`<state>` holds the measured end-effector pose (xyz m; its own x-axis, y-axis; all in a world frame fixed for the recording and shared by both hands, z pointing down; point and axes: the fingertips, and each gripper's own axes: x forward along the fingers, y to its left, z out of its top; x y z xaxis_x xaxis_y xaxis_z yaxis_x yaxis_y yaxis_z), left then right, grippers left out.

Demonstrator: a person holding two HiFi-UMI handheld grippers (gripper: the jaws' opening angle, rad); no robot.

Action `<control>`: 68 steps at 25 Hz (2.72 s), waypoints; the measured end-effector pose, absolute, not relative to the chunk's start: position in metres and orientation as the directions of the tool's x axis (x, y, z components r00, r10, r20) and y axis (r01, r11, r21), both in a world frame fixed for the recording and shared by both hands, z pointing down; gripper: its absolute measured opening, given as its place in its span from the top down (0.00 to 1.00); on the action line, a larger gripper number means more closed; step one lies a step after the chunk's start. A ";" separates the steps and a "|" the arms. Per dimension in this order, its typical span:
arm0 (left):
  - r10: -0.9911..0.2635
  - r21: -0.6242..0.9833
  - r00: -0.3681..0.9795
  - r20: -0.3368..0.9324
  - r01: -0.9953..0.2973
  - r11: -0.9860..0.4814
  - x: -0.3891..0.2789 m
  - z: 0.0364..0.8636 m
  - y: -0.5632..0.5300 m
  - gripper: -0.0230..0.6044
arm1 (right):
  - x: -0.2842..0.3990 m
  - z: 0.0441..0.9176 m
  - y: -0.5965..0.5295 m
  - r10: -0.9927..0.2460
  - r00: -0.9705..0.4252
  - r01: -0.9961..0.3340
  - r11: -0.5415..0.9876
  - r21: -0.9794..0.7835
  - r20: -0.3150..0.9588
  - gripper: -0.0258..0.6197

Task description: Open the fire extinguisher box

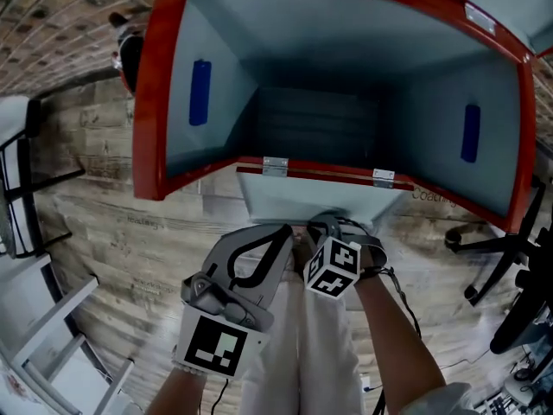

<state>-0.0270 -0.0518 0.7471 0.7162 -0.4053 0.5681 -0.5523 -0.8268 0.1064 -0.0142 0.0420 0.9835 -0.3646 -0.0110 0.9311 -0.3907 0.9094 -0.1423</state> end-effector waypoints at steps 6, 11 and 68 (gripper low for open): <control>-0.408 0.102 0.709 0.575 -0.557 -0.824 -0.025 0.764 -0.058 0.97 | -0.008 1.004 0.015 -0.085 -0.340 -0.402 0.913 -0.063 0.936 0.92; -0.407 0.099 0.711 0.574 -0.553 -0.827 -0.022 0.764 -0.056 0.97 | 0.007 1.002 -0.001 -0.125 -0.361 -0.520 0.849 -0.088 0.924 0.84; -0.609 -0.127 0.719 0.334 -0.606 -0.785 -0.041 0.189 -0.050 0.97 | 0.102 0.229 -0.036 -0.840 -0.372 -0.907 0.419 0.036 0.395 0.95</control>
